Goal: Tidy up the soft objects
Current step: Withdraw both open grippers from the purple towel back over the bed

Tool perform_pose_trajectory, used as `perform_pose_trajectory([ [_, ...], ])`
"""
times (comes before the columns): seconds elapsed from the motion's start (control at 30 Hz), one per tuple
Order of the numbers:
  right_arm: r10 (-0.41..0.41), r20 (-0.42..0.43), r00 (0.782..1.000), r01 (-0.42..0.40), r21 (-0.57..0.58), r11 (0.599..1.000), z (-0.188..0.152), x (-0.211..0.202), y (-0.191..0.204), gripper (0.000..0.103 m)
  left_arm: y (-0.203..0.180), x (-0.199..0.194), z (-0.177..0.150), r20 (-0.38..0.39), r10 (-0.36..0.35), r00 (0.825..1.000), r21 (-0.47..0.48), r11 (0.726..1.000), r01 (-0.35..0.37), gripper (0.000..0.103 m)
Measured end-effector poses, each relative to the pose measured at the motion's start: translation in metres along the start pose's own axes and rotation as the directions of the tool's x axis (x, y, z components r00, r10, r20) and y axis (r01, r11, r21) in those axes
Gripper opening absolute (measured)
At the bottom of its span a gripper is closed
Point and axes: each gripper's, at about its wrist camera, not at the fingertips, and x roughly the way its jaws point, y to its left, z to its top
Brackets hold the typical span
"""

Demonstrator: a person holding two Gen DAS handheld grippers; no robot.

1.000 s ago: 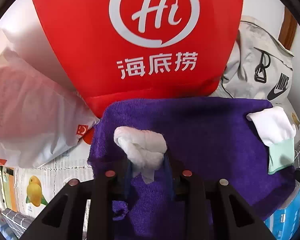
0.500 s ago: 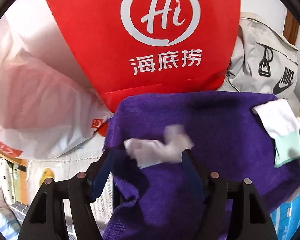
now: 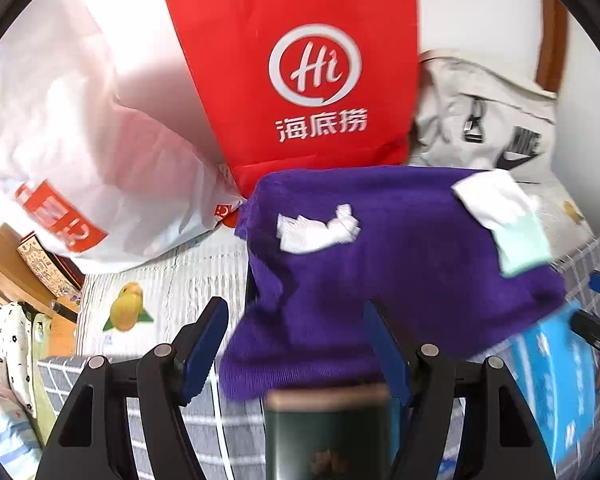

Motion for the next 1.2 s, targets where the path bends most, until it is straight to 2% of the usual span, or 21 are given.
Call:
perform_pose_trajectory([
  [0.1, -0.001, -0.003, 1.0, 0.001, 0.011, 1.0, -0.012, -0.011, 0.008, 0.063, -0.002, -0.022, -0.017, 0.037, -0.009, 0.999, 0.003, 1.0, 0.008, 0.068],
  [0.27, 0.038, 0.021, 0.999, -0.039, 0.057, 0.998, -0.03, -0.033, 0.017, 0.069, 0.0, -0.055, -0.051, 0.065, 0.007, 0.998, -0.023, 1.0, -0.006, 0.068],
  [0.43, 0.022, 0.115, 0.993, -0.027, 0.043, 0.999, -0.054, -0.065, 0.027, 0.071, 0.005, -0.08, -0.086, 0.078, -0.047, 0.996, -0.105, 0.993, 0.056, 0.068],
  [0.5, -0.009, 0.157, 0.988, 0.003, 0.035, 0.999, -0.065, -0.077, 0.03, 0.071, -0.002, -0.085, -0.098, 0.076, -0.041, 0.996, -0.082, 0.996, 0.047, 0.068],
  [0.57, -0.04, 0.154, 0.987, 0.036, 0.03, 0.999, -0.073, -0.081, 0.032, 0.071, -0.013, -0.091, -0.111, 0.081, -0.005, 0.997, -0.028, 1.0, 0.008, 0.068],
  [0.63, -0.044, 0.128, 0.991, 0.04, 0.033, 0.999, -0.084, -0.084, 0.032, 0.071, -0.022, -0.093, -0.124, 0.063, 0.009, 0.998, -0.006, 1.0, -0.008, 0.068],
  [0.77, 0.015, 0.121, 0.993, -0.019, 0.029, 0.999, -0.108, -0.094, 0.034, 0.071, -0.033, -0.098, -0.148, 0.058, -0.046, 0.997, 0.002, 0.999, 0.046, 0.068],
  [0.87, -0.017, 0.139, 0.99, 0.014, 0.019, 1.0, -0.124, -0.104, 0.041, 0.071, -0.039, -0.096, -0.162, 0.032, -0.082, 0.996, 0.005, 0.997, 0.082, 0.068],
  [1.0, 0.005, 0.146, 0.989, -0.01, 0.032, 0.999, -0.14, -0.109, 0.043, 0.071, -0.038, -0.09, -0.191, -0.004, -0.116, 0.993, -0.023, 0.993, 0.116, 0.068],
  [1.2, -0.019, 0.129, 0.991, 0.014, 0.037, 0.999, -0.159, -0.106, 0.046, 0.071, -0.037, -0.078, -0.221, -0.036, -0.121, 0.992, -0.027, 0.992, 0.12, 0.068],
])
